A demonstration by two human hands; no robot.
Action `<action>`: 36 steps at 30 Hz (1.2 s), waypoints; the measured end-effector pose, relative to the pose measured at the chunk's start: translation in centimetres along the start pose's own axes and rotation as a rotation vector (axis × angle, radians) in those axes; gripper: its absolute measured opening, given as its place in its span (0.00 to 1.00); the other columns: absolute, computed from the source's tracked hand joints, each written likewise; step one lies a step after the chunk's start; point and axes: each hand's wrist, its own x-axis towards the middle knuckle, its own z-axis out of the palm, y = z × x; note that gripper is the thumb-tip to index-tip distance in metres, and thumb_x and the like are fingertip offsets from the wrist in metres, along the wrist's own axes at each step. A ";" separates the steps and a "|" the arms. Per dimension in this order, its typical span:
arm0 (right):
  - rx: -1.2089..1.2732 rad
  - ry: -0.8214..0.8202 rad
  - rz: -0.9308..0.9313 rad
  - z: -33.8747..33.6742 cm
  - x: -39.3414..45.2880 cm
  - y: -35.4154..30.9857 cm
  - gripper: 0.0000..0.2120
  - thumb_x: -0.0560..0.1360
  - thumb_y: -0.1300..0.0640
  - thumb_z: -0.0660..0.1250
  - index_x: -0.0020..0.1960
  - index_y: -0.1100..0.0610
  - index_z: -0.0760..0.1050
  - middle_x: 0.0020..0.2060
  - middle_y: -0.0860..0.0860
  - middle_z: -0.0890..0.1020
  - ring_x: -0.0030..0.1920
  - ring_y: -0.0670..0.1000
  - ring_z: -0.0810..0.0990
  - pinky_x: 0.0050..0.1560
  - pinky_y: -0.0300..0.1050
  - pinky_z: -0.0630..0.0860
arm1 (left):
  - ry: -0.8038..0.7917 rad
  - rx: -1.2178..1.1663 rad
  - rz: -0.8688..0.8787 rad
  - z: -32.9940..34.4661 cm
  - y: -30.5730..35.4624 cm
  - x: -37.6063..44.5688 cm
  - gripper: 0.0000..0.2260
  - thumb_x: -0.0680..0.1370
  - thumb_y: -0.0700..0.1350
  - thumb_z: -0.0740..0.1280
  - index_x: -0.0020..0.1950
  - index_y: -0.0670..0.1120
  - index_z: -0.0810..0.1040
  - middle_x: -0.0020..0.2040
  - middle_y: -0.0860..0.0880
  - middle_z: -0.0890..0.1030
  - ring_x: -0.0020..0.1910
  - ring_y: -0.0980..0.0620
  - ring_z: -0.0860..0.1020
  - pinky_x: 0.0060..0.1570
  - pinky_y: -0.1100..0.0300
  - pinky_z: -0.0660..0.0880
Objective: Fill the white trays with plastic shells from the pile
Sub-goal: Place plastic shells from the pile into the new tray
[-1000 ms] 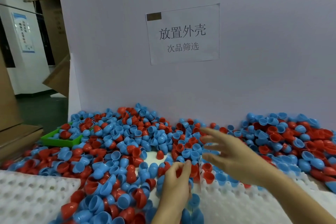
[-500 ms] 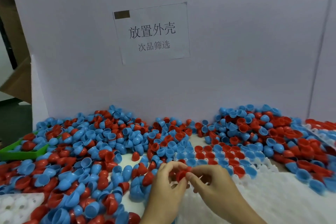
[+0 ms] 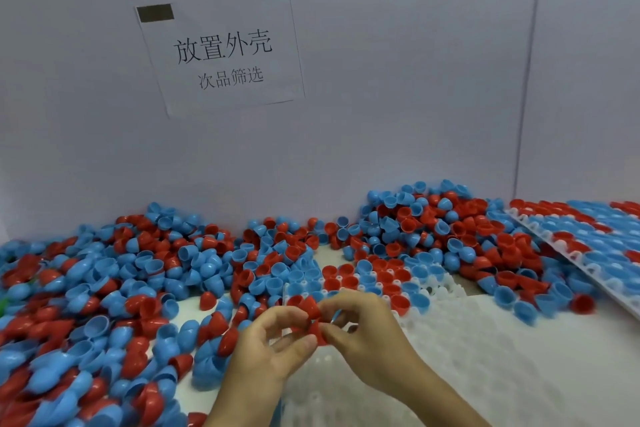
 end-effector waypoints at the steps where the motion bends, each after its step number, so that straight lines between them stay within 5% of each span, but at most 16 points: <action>1: 0.006 -0.008 0.000 -0.1 0.0 0.1 0.12 0.74 0.60 0.74 0.43 0.41 0.85 0.39 0.39 0.83 0.41 0.44 0.80 0.42 0.37 0.78 | -0.011 0.024 -0.004 0.0 -0.1 0.0 0.10 0.70 0.30 0.75 0.47 0.42 0.84 0.49 0.43 0.86 0.49 0.45 0.86 0.45 0.60 0.82; 4: 0.014 -0.026 -0.005 -0.4 -0.1 0.1 0.18 0.74 0.65 0.72 0.39 0.40 0.83 0.35 0.40 0.83 0.38 0.45 0.82 0.39 0.37 0.78 | -0.011 0.054 -0.005 0.3 0.0 -0.1 0.09 0.71 0.32 0.76 0.47 0.42 0.84 0.48 0.45 0.86 0.49 0.48 0.86 0.44 0.62 0.81; 7: -0.017 0.035 0.038 -1.6 0.4 -0.3 0.11 0.75 0.66 0.71 0.46 0.52 0.86 0.36 0.45 0.84 0.40 0.43 0.84 0.41 0.37 0.81 | 0.010 0.104 0.019 0.4 0.2 -0.2 0.06 0.73 0.38 0.76 0.46 0.47 0.86 0.48 0.50 0.86 0.48 0.55 0.85 0.43 0.65 0.80; 10: -0.035 0.095 0.108 -4.8 1.5 0.1 0.11 0.76 0.66 0.69 0.48 0.51 0.83 0.37 0.40 0.83 0.40 0.39 0.84 0.41 0.32 0.79 | 0.057 0.080 0.037 0.2 0.2 -0.1 0.05 0.73 0.39 0.76 0.44 0.49 0.86 0.47 0.48 0.86 0.52 0.49 0.85 0.51 0.57 0.82; 13: -0.227 0.164 0.171 -9.0 2.6 1.5 0.10 0.77 0.65 0.69 0.54 0.54 0.82 0.42 0.41 0.83 0.40 0.41 0.83 0.41 0.32 0.80 | 0.096 0.059 0.037 0.2 0.2 0.0 0.06 0.73 0.37 0.75 0.43 0.48 0.86 0.46 0.44 0.85 0.53 0.45 0.85 0.57 0.46 0.81; 17: -0.551 0.242 0.208 -13.0 2.7 5.1 0.08 0.78 0.66 0.68 0.53 0.59 0.84 0.45 0.47 0.83 0.39 0.40 0.78 0.37 0.29 0.75 | 0.101 0.076 0.040 0.2 0.1 0.3 0.08 0.75 0.36 0.73 0.42 0.49 0.86 0.44 0.45 0.85 0.49 0.47 0.86 0.53 0.49 0.82; 21: -0.761 0.093 0.295 -12.8 2.0 8.1 0.08 0.78 0.65 0.68 0.45 0.60 0.86 0.39 0.53 0.83 0.39 0.51 0.81 0.42 0.45 0.80 | 0.141 0.124 0.074 0.2 0.3 0.4 0.08 0.77 0.34 0.70 0.42 0.45 0.85 0.40 0.49 0.85 0.47 0.49 0.85 0.47 0.57 0.82; 28: -0.967 -0.037 0.321 -10.9 1.8 8.4 0.09 0.80 0.61 0.64 0.54 0.53 0.82 0.44 0.47 0.71 0.42 0.46 0.75 0.38 0.37 0.69 | 0.147 0.290 0.111 0.6 0.4 -0.3 0.09 0.80 0.35 0.67 0.47 0.46 0.85 0.42 0.55 0.85 0.47 0.56 0.84 0.50 0.57 0.82; 36: -0.930 -0.051 0.303 -11.4 0.9 8.1 0.12 0.81 0.60 0.62 0.62 0.49 0.77 0.45 0.43 0.69 0.45 0.44 0.73 0.48 0.41 0.77 | 0.378 0.466 0.295 -0.4 1.3 -0.4 0.15 0.82 0.35 0.61 0.54 0.52 0.82 0.48 0.53 0.83 0.50 0.59 0.81 0.53 0.58 0.80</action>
